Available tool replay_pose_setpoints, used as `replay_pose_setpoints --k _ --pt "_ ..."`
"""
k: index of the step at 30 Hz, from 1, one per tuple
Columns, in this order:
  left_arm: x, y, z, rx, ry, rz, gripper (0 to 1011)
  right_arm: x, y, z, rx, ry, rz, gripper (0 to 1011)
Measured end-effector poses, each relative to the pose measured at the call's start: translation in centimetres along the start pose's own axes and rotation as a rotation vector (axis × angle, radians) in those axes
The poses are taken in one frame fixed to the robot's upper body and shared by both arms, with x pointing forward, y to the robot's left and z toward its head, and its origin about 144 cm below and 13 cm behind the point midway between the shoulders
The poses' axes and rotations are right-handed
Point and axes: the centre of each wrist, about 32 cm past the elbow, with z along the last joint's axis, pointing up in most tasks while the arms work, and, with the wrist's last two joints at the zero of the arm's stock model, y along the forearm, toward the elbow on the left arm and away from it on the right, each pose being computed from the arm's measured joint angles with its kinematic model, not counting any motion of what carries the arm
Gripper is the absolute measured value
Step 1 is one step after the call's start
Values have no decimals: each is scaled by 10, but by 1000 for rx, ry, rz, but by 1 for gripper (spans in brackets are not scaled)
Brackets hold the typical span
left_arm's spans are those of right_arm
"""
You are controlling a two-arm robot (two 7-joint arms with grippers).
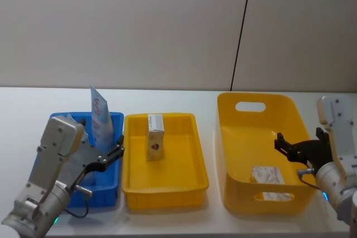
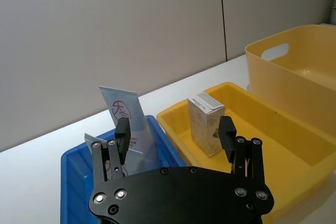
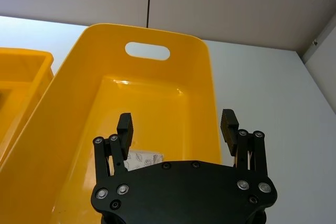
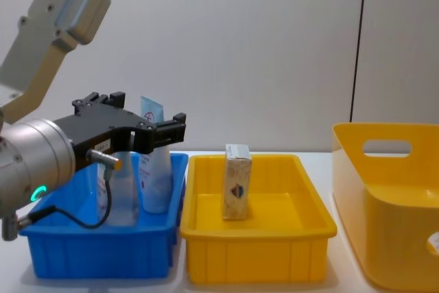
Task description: Bimanual collaborative sorting of washing and personal care products
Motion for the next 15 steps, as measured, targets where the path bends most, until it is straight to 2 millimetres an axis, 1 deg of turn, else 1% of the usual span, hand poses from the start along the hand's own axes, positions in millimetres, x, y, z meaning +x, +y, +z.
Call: replay_pose_setpoints --k 15 --pt "-3 -14 -6 35 0 55 1001 1 0 0 0 0 -1 1000"
